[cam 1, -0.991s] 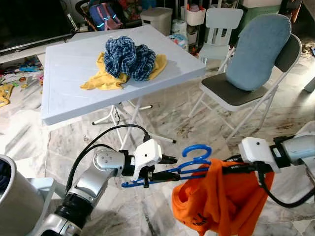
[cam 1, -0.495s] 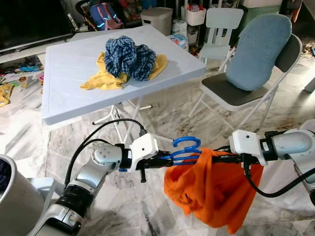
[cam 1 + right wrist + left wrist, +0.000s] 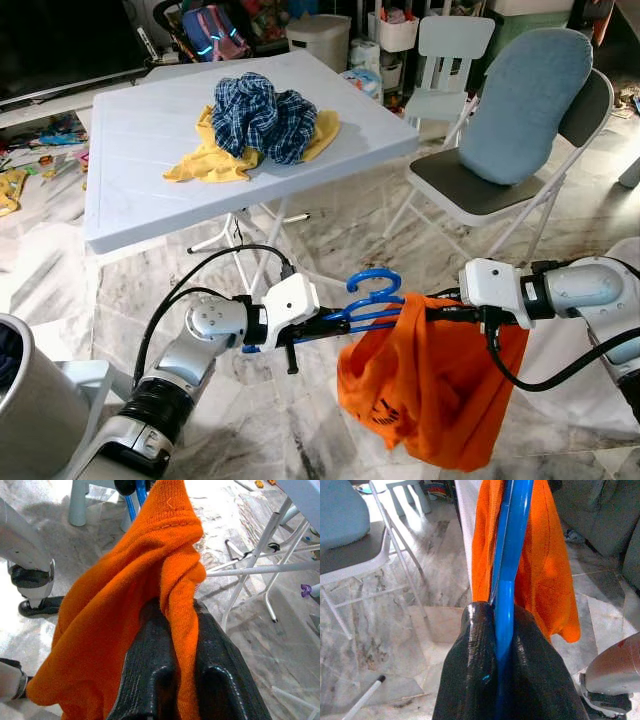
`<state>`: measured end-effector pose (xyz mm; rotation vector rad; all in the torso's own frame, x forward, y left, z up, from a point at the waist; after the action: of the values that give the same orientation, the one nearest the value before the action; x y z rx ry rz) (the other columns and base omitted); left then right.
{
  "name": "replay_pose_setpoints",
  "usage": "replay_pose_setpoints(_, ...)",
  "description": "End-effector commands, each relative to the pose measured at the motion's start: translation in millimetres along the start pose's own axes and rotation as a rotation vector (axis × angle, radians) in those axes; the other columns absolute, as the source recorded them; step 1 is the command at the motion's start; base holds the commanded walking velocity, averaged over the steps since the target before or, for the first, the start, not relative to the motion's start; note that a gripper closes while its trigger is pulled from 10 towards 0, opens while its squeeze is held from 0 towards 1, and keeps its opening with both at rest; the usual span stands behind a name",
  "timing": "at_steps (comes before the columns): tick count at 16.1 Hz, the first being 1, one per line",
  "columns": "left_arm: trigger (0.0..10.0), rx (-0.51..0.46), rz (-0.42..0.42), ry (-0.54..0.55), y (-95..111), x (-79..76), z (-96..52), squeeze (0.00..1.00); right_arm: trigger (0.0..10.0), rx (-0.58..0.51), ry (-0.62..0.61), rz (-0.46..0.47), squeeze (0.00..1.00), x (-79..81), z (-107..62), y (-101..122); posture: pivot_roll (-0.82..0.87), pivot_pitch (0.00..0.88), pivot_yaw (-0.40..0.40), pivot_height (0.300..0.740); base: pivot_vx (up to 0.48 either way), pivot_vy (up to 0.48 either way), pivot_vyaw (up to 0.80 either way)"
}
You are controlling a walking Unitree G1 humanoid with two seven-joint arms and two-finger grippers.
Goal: Hang hanger
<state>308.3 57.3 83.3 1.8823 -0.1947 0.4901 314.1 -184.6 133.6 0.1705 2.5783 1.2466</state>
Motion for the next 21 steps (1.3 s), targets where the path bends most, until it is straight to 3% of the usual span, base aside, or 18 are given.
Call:
replay_pose_setpoints(1, 0.0, 0.055, -0.065, 0.017, -17, -6.8, -5.3, 0.0, 10.0, -0.134, -0.09, -0.081, 0.0, -19.7, -12.4, 35, -0.25, 0.0, 0.066, 0.74, 0.0, 0.0, 0.0)
replay_pose_setpoints(5, 0.0, 0.019, -0.119, 0.09, -18, -6.9, -5.8, 0.0, 10.0, -0.139, -0.086, -0.058, 0.0, -22.0, -8.2, 33, -0.24, 0.0, 0.063, 0.74, 0.0, 0.0, 0.0)
replay_pose_setpoints(6, 0.0, 0.016, -0.126, 0.097, -18, -9.0, -5.8, 0.0, 10.0, -0.134, -0.098, -0.033, 1.0, -26.3, -7.6, 32, -0.24, 0.0, 0.062, 0.74, 0.0, 0.0, 0.0)
replay_pose_setpoints(11, 0.0, -0.004, -0.209, 0.167, -23, -16.5, -8.6, 0.0, 10.0, -0.09, -0.263, -0.081, 1.0, -54.7, -3.6, 35, -0.23, 0.0, 0.057, 0.74, 0.0, 0.0, 0.0)
replay_pose_setpoints(15, 0.0, -0.018, -0.261, 0.225, -25, -19.0, -9.0, 0.0, 10.0, -0.069, -0.348, -0.093, 1.0, -66.3, 0.5, 33, -0.23, 0.0, 0.06, 0.74, 0.0, 0.0, 0.0)
replay_pose_setpoints(17, 0.0, -0.03, -0.328, 0.275, -29, -19.0, -10.1, 0.0, 10.0, -0.065, -0.418, -0.086, 1.0, -76.9, -1.8, 34, -0.23, 0.0, 0.062, 0.74, 0.0, 0.0, 0.0)
replay_pose_setpoints(19, 0.0, -0.03, -0.357, 0.312, -32, -18.0, -11.7, 0.0, 10.0, -0.058, -0.464, -0.079, 1.0, -83.6, -4.3, 34, -0.23, 0.0, 0.063, 0.74, 0.0, 0.0, 0.0)
replay_pose_setpoints(21, 0.0, -0.047, -0.396, 0.424, -34, -6.0, -17.5, 0.0, 10.0, -0.051, -0.519, -0.019, 1.0, -89.4, -6.9, 27, -0.22, 0.0, 0.062, 0.74, 0.0, 0.0, 0.0)
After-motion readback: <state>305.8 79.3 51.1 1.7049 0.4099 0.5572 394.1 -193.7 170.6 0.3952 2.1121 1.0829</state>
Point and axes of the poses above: a point about 5 cm out from each wrist's last joint towards the gripper, its own z axis pointing out of the wrist towards the gripper, its own y axis along the axis of the wrist's last joint, x = y × z, the point moved 4 cm from there along z, pointing out of the wrist towards the gripper, and after that the axes turned 15 degrees about z, right-handed, at the moved point
